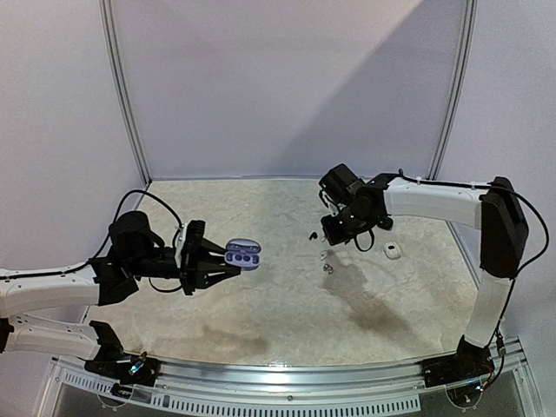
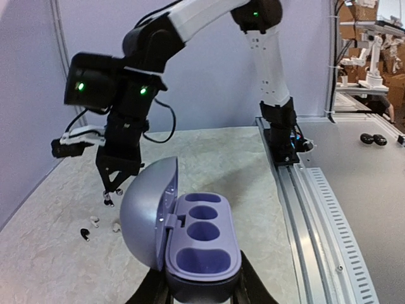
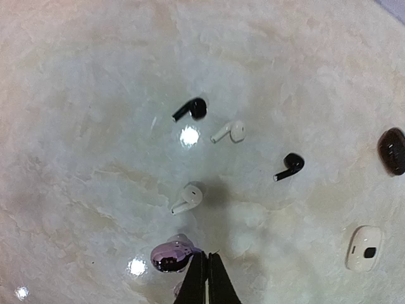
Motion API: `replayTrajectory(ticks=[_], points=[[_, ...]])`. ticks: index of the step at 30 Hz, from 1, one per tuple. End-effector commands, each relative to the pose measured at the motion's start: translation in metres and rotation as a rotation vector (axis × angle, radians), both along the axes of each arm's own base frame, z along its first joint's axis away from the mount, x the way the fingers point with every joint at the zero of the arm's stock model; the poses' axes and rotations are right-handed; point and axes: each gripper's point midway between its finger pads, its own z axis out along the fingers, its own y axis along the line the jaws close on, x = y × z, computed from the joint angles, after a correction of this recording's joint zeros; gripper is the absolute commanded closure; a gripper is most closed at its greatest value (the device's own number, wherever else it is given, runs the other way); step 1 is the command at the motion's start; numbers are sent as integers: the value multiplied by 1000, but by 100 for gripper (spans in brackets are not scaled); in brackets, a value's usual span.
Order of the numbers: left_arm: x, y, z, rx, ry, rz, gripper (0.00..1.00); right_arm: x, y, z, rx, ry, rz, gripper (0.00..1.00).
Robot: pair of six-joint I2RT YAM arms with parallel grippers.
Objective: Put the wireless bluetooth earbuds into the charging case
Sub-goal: Pick up the left earbud from the center of the board, then insert the left earbud into the left side groove of the charging case.
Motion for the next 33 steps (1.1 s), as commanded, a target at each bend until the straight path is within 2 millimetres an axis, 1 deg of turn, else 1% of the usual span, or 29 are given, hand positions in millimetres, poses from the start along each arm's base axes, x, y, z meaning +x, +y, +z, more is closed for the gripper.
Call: replayTrajectory(ticks=[1,3,4,5,7,9,10,12,14,18,19,21,22,26,29,33], points=[[20,4,5,-37,35,123,100,2,12,61,-36,-230,30,100],[28,5,11,-62,65,168,100,-6,29,107,-24,-358,76,100],[31,5,14,-76,87,188,100,-12,40,126,-16,-412,99,100],[34,6,17,-90,104,203,100,-19,48,152,-3,-478,129,100],[37,6,22,-113,117,219,100,-37,68,195,28,-601,175,100],[39,7,26,-127,120,234,100,-61,86,235,58,-721,235,100],[42,8,26,-129,123,250,100,-72,94,251,61,-773,270,100],[48,9,29,-137,125,280,100,-92,109,271,67,-853,319,100],[51,10,34,-151,125,298,100,-113,128,284,104,-901,387,100],[52,9,42,-177,149,295,100,-151,167,295,122,-987,583,100],[52,9,43,-183,155,291,100,-155,175,290,105,-988,619,100],[51,8,44,-186,160,283,100,-157,183,284,63,-988,657,100],[50,8,44,-186,161,281,100,-157,189,277,36,-984,678,100],[49,8,45,-185,165,280,100,-158,203,266,-5,-998,734,100],[50,9,47,-190,171,285,100,-157,211,257,-48,-1000,768,100],[50,10,49,-197,176,292,100,-155,214,244,-82,-990,787,100]])
